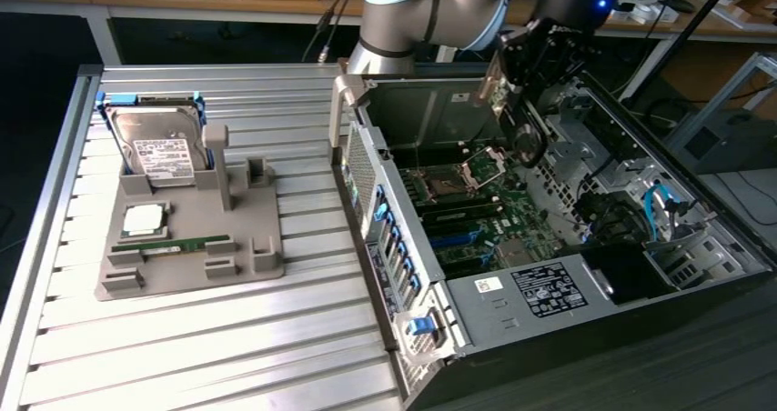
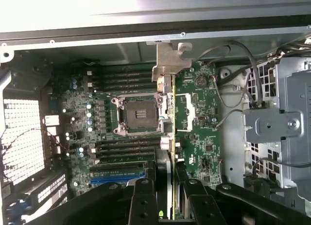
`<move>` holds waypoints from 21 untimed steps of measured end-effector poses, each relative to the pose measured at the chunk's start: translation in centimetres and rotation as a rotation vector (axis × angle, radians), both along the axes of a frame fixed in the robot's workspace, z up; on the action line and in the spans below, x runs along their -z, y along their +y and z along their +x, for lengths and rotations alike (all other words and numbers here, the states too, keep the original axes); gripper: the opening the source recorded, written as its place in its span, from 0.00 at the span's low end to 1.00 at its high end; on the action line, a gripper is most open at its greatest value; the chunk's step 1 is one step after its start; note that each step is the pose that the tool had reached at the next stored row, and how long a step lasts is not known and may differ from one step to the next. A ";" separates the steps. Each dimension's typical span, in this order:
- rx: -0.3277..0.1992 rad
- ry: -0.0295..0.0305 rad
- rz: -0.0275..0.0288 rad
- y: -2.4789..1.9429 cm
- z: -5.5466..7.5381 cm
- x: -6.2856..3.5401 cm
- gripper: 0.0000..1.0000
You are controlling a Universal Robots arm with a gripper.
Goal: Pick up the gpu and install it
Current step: 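Pick up the gpu and move the gpu toward the slot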
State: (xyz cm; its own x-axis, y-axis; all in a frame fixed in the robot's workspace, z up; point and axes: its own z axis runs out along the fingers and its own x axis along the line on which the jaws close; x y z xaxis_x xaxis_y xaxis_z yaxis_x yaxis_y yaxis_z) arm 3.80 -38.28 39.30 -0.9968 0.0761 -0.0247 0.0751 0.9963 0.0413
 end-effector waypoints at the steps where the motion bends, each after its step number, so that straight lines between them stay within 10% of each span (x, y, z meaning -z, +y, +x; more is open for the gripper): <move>1: 0.000 0.0000 0.0000 0.00 0.1 0.02 0.27; 21: 0.000 0.0000 0.0000 -0.02 1.1 0.39 0.27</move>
